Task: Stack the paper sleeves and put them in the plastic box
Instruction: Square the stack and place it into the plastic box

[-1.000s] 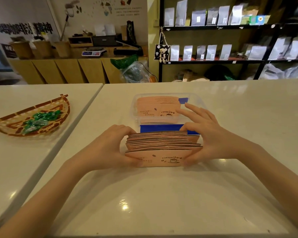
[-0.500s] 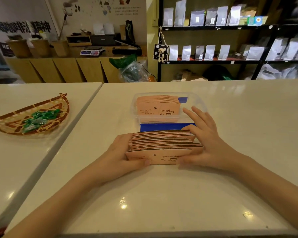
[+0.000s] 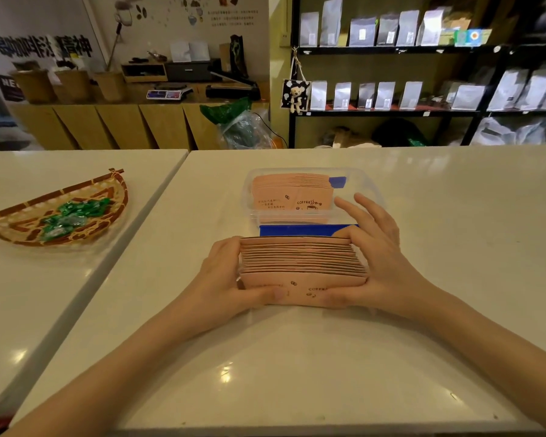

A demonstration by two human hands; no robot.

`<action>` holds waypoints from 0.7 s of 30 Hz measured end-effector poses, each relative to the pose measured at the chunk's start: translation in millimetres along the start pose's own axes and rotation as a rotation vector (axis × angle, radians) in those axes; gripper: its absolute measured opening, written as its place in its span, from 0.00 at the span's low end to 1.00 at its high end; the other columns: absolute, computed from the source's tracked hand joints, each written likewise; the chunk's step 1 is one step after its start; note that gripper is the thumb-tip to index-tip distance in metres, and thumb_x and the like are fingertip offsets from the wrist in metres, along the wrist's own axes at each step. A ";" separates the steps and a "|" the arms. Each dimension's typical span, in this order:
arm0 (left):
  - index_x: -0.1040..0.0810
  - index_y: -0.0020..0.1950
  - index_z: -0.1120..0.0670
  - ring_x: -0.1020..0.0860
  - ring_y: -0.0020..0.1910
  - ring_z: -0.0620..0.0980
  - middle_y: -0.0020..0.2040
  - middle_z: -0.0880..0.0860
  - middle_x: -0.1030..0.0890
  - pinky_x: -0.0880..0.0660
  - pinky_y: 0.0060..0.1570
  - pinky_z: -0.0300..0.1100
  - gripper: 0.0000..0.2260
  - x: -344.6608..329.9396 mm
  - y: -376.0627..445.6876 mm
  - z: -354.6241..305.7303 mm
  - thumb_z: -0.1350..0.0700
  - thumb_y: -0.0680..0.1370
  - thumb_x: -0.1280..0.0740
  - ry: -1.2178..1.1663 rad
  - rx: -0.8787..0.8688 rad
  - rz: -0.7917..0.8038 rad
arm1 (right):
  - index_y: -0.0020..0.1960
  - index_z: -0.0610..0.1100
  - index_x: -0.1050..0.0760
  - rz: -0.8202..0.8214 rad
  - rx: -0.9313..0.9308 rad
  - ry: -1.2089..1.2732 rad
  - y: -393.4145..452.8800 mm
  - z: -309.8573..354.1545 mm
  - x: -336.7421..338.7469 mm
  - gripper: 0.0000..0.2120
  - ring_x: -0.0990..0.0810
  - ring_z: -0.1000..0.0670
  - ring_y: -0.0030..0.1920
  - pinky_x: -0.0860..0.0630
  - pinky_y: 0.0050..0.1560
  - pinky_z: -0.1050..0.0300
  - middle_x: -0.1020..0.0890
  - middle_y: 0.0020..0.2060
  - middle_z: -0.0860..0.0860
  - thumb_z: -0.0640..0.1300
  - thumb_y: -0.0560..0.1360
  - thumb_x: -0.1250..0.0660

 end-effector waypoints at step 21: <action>0.35 0.48 0.37 0.27 0.58 0.45 0.57 0.46 0.28 0.26 0.59 0.48 0.28 -7.4 1.9 22.8 0.37 0.54 0.28 -0.101 0.105 -0.018 | 0.58 0.54 0.36 0.004 -0.046 -0.188 -6.5 -3.2 -5.8 0.41 0.70 0.61 0.69 0.75 0.66 0.64 0.54 0.75 0.52 0.78 0.53 0.43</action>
Point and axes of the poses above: each hand's wrist, its own y-axis towards the middle knuckle, its own x-axis out of the back of the hand, z = x × y, the point moved 10 cm from there along y, towards the middle knuckle
